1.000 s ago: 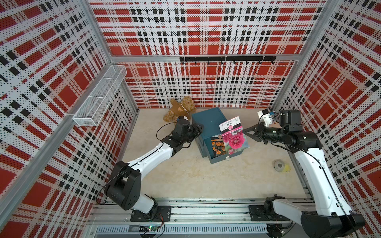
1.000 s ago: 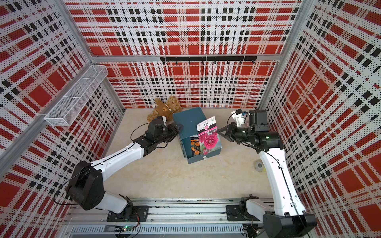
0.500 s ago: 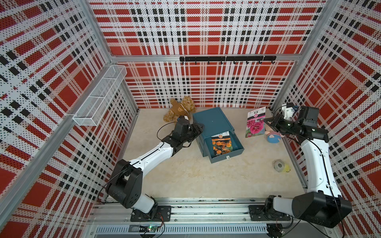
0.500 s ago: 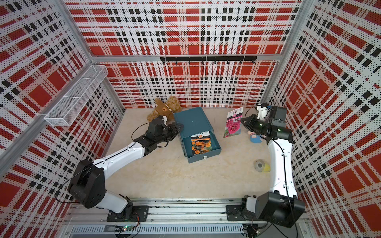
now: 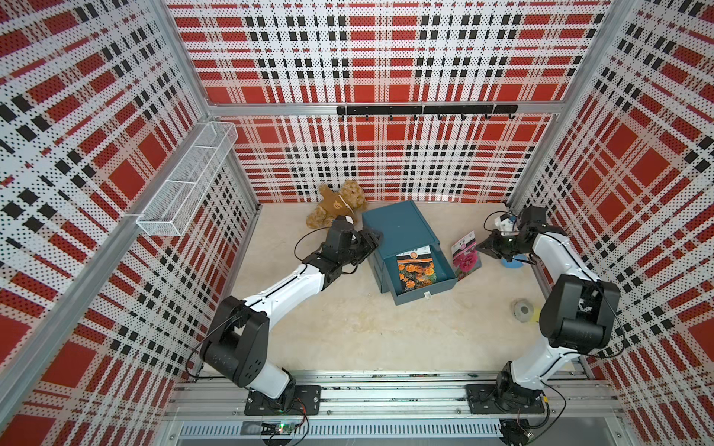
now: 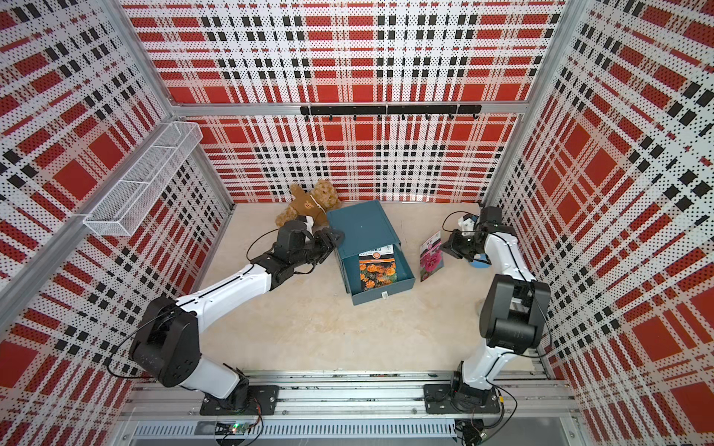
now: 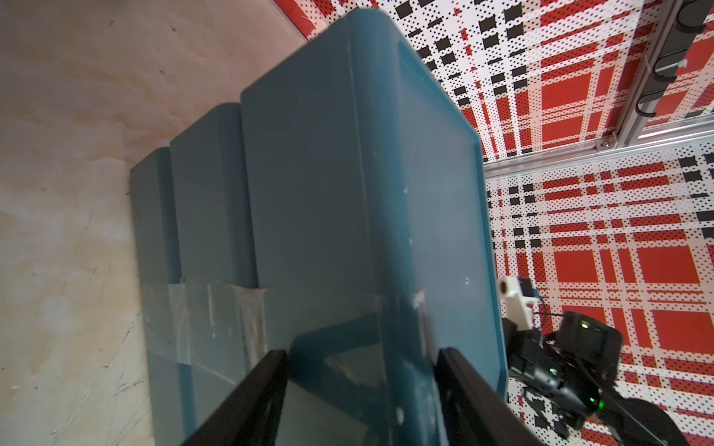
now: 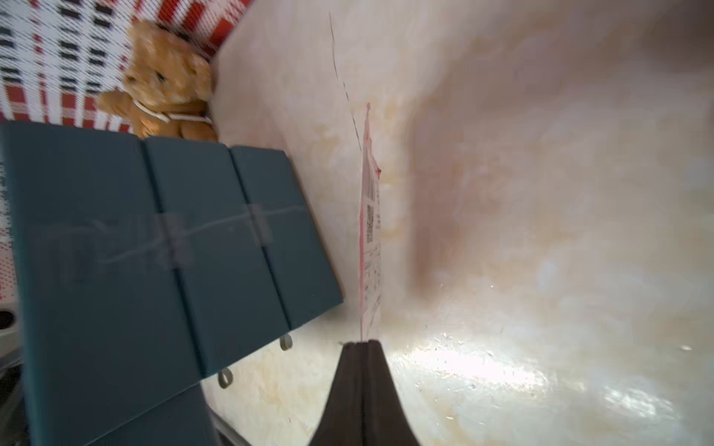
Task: Take the seed bags out of the drawer
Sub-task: Place the seed packet at the center of the board, then pick up the seed packet from the drawer.
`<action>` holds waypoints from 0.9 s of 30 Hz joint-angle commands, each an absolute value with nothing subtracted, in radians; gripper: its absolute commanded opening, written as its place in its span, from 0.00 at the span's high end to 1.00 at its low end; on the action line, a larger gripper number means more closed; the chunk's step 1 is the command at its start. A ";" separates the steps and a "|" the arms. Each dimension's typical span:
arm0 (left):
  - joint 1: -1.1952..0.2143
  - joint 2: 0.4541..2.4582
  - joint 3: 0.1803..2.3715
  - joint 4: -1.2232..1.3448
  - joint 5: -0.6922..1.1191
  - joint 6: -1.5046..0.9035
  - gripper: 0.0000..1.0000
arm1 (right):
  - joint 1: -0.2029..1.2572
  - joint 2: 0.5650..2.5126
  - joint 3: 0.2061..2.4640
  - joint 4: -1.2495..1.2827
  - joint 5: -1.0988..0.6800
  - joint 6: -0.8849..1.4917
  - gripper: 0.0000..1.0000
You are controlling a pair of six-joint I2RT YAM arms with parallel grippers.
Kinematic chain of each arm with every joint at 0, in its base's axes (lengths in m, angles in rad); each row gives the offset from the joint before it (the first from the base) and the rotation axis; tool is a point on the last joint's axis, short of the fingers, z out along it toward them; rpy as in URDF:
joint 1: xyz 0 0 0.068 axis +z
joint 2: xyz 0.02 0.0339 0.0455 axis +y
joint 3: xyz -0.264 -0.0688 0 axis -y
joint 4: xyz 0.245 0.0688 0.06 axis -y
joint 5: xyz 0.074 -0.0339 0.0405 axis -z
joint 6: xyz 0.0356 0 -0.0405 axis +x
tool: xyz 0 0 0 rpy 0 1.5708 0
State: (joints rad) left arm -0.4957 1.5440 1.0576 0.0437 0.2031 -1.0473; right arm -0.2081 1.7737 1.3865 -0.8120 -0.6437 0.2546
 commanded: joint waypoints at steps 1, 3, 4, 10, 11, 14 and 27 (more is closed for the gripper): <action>-0.488 1.568 1.066 -0.026 0.207 -1.047 0.34 | -0.157 1.835 1.399 -0.890 -0.604 0.162 1.00; -0.488 1.568 1.062 -0.026 0.206 -1.049 0.34 | -0.144 1.863 1.415 -0.893 -0.552 0.163 1.00; -0.489 1.565 1.062 -0.026 0.206 -1.049 0.34 | -0.140 1.875 1.426 -0.892 -0.527 0.165 1.00; -0.487 1.559 1.056 -0.034 0.196 -1.051 0.34 | -0.138 1.926 1.490 -0.926 -0.367 0.155 1.00; -0.486 1.556 1.056 -0.036 0.194 -1.049 0.34 | -0.138 1.929 1.495 -0.928 -0.346 0.156 1.00; -0.486 1.546 1.051 -0.041 0.189 -1.049 0.34 | -0.137 1.923 1.498 -0.924 -0.280 0.173 0.75; -0.484 1.531 1.036 -0.049 0.183 -1.033 0.34 | -0.023 1.595 1.580 -0.951 -0.140 0.282 0.43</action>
